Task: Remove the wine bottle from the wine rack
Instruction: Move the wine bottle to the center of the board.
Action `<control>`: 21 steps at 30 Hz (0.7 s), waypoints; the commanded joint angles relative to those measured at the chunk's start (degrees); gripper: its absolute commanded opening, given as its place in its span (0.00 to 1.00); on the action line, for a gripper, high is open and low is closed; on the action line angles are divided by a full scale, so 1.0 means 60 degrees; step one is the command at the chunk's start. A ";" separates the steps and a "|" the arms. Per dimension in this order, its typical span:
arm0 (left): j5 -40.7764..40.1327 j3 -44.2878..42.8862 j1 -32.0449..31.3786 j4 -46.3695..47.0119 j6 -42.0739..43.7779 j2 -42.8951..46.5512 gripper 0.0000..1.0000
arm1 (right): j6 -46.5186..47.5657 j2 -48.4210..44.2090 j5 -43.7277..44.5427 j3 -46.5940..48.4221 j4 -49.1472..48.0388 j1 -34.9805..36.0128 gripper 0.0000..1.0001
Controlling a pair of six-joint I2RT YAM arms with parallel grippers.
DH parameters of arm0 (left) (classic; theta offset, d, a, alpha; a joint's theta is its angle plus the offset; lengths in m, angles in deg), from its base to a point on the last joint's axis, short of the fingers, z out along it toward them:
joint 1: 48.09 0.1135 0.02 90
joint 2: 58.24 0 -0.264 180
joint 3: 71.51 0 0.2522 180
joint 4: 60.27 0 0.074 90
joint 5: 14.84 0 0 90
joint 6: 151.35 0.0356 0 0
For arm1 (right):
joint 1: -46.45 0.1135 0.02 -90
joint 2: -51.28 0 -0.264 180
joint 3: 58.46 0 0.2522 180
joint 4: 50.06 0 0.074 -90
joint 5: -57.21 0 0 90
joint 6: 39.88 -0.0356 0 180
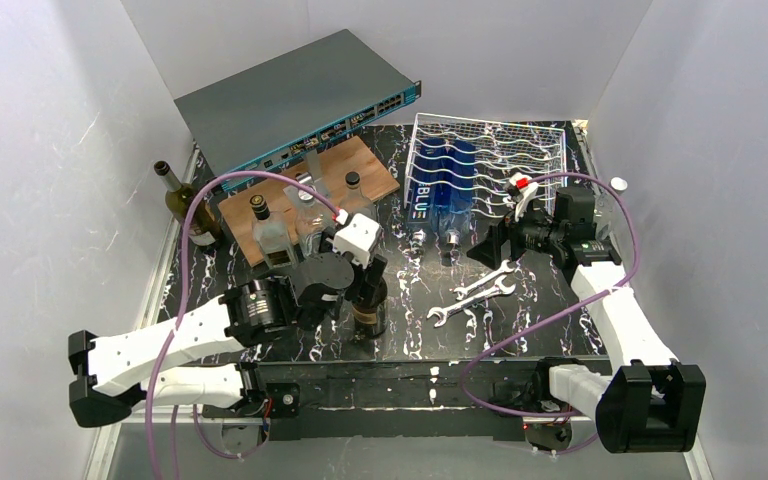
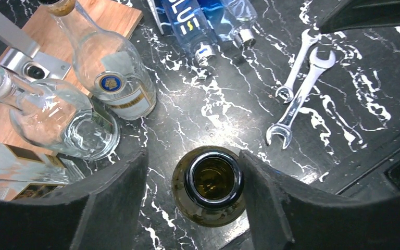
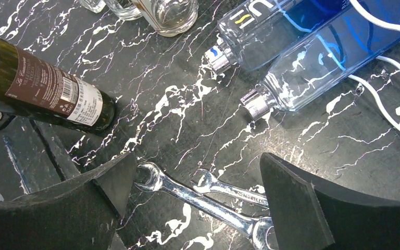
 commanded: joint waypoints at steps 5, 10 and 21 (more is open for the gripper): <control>-0.0885 -0.0367 -0.0049 -0.0700 -0.0443 -0.0182 0.42 | 0.0053 -0.0319 -0.0318 -0.0046 -0.0377 -0.0061 0.98; -0.0953 -0.0456 -0.0049 -0.1264 -0.0698 0.0129 0.04 | 0.0055 -0.0335 -0.0336 -0.0038 -0.0360 -0.0059 0.98; -0.2188 -0.0890 -0.0038 -0.3010 -0.0838 0.1153 0.00 | 0.0148 -0.0335 -0.0323 -0.0038 -0.0301 -0.0057 0.98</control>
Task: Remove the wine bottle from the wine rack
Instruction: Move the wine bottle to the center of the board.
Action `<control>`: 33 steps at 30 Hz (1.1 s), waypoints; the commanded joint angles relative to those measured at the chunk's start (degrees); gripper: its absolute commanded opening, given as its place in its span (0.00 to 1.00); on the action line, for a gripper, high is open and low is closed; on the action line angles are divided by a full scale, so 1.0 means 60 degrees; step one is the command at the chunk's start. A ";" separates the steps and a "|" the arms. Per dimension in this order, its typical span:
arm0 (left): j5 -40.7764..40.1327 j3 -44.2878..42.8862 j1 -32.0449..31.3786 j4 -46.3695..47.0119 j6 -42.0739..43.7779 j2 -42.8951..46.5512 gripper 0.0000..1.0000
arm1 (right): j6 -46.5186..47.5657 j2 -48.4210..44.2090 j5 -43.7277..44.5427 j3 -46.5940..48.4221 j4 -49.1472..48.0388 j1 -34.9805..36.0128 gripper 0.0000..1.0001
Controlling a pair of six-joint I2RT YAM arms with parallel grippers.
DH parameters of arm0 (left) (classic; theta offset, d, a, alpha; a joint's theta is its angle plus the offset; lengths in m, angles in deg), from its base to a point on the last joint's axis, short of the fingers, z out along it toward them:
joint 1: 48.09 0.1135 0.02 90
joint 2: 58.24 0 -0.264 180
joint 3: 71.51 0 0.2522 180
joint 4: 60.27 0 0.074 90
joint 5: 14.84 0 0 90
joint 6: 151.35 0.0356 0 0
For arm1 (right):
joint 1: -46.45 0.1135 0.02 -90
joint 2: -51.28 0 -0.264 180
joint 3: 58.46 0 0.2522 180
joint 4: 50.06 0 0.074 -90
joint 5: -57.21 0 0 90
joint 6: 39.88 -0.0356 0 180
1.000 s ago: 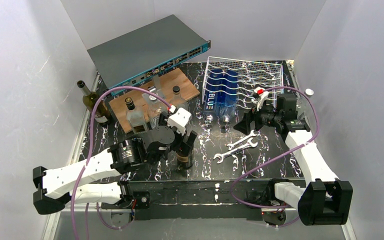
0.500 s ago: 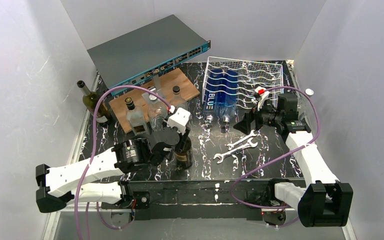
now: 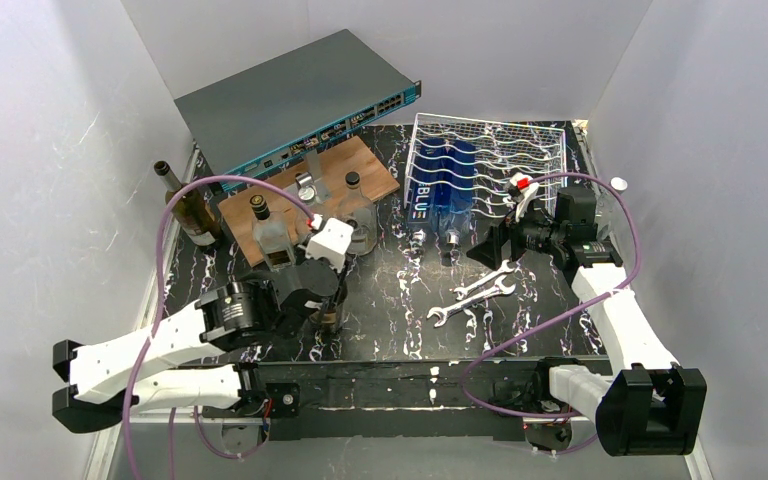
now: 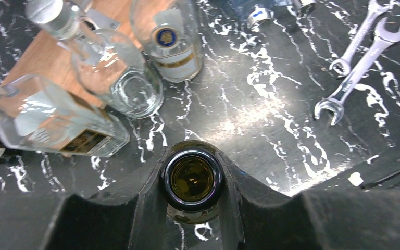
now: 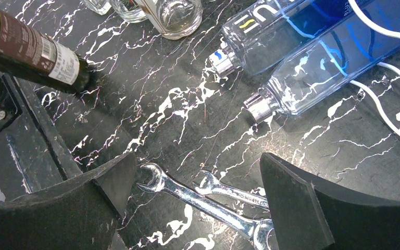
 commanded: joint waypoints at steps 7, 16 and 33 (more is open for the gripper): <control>-0.1992 -0.1042 0.0044 -0.1583 -0.0029 0.1189 0.00 | 0.0134 -0.0189 -0.0189 -0.0038 -0.0286 -0.0047 0.98; -0.2804 -0.1271 0.0168 -0.2394 0.0062 0.1780 0.00 | 0.0177 -0.0204 -0.0166 -0.0024 -0.0257 -0.0039 0.98; -0.2022 -0.0826 0.2365 -0.2834 0.0637 0.1865 0.00 | 0.0276 -0.0189 -0.0115 0.0006 -0.0185 -0.0040 0.99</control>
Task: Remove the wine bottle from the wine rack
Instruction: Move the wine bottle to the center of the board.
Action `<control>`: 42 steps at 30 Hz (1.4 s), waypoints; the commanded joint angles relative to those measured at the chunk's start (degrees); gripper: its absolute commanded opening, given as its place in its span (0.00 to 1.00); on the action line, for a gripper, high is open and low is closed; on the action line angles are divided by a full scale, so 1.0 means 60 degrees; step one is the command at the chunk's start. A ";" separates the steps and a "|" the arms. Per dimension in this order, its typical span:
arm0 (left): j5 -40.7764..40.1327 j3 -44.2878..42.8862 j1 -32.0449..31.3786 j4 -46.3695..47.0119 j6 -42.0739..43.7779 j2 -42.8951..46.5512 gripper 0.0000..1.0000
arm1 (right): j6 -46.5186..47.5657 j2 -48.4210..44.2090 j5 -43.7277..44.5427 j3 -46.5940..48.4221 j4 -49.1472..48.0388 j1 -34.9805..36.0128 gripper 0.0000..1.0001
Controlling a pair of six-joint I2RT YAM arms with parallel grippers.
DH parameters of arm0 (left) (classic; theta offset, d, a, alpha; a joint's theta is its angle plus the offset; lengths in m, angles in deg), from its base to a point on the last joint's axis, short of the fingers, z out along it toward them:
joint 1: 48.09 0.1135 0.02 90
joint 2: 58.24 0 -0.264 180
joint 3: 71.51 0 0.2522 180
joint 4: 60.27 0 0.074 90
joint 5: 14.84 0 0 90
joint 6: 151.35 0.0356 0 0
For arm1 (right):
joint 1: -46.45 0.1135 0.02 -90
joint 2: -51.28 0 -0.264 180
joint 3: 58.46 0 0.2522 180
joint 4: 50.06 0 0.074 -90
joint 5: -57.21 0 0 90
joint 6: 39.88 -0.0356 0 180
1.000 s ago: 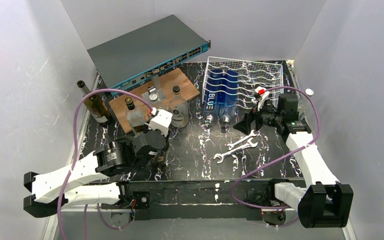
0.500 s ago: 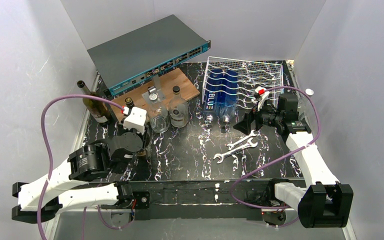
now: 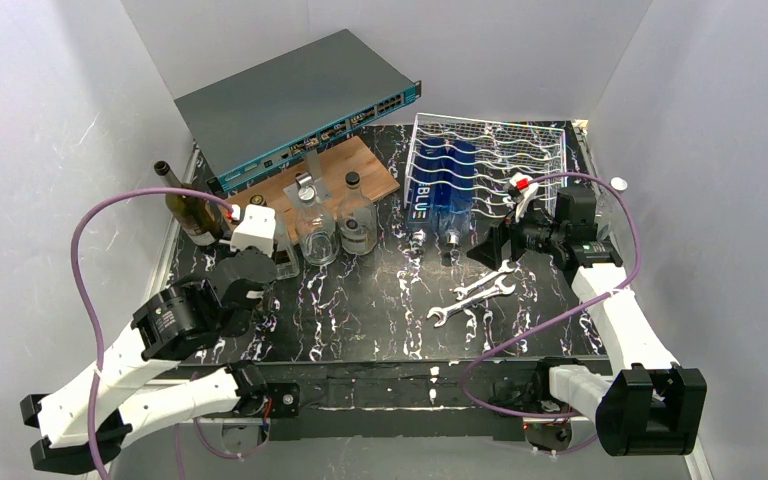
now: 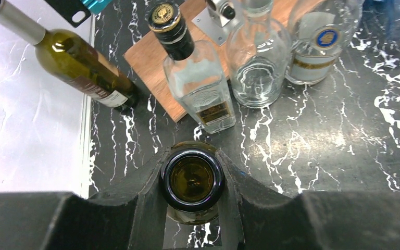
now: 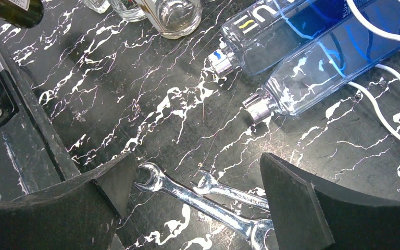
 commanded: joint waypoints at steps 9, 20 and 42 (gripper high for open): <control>-0.0859 0.0273 0.0667 0.0028 0.0129 0.0939 0.00 | 0.0222 -0.0178 -0.0106 0.0006 -0.0151 -0.0048 0.98; -0.2300 0.0696 0.0813 0.1341 0.1379 0.1495 0.00 | 0.0250 -0.0220 -0.0117 0.0019 -0.0127 -0.0050 0.98; 0.3613 0.1751 0.9219 0.5378 0.0165 -0.0535 0.00 | 0.0587 -0.0464 -0.0043 0.0108 0.0175 -0.0025 0.98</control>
